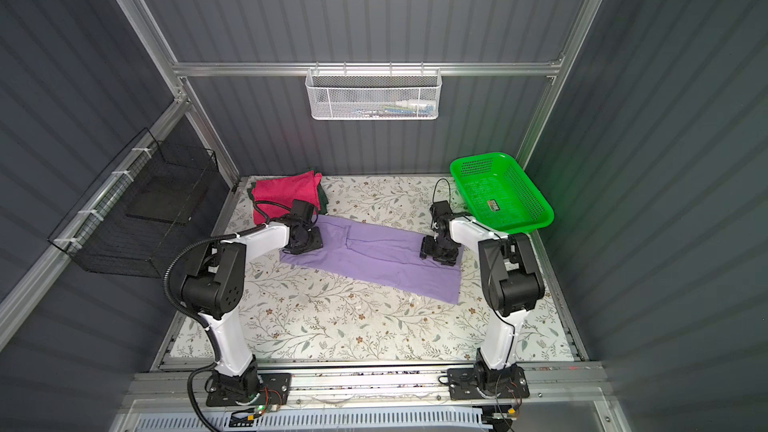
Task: Fold and stack the t-shirts
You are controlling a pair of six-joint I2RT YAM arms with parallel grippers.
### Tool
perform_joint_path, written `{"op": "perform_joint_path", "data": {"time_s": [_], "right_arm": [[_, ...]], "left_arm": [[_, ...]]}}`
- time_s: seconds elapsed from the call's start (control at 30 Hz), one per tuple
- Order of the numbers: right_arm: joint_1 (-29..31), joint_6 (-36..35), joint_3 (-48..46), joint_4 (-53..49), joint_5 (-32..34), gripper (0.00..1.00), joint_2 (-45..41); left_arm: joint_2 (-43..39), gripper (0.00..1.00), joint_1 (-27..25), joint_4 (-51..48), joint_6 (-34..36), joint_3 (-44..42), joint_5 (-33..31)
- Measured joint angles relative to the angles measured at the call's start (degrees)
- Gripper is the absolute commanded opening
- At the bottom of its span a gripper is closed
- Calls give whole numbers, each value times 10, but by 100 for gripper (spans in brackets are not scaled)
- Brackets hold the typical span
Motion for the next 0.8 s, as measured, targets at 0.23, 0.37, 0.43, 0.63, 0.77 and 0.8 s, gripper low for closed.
{"op": "perform_joint_path", "data": {"time_s": [0.23,0.37,0.43,0.63,0.77,0.8], "right_arm": [[31,25,-120,26,-36,71,-97],[60,42,-159,26,-54,70,-132],[74,50,-169,26,-62,70,-141],[130,80,-195,35,-102,71,-162],[171,96,-209,56,-145,71,-168],[181,98,-211,64,-160,70,-167]], "left_arm": [[52,51,-31,2,9,68,-2],[103,51,-41,-7,23,143,7],[136,52,-42,-19,34,194,14],[238,52,-42,-71,77,364,46],[316,53,-42,-108,101,500,89],[340,53,-42,-120,106,542,102]]}}
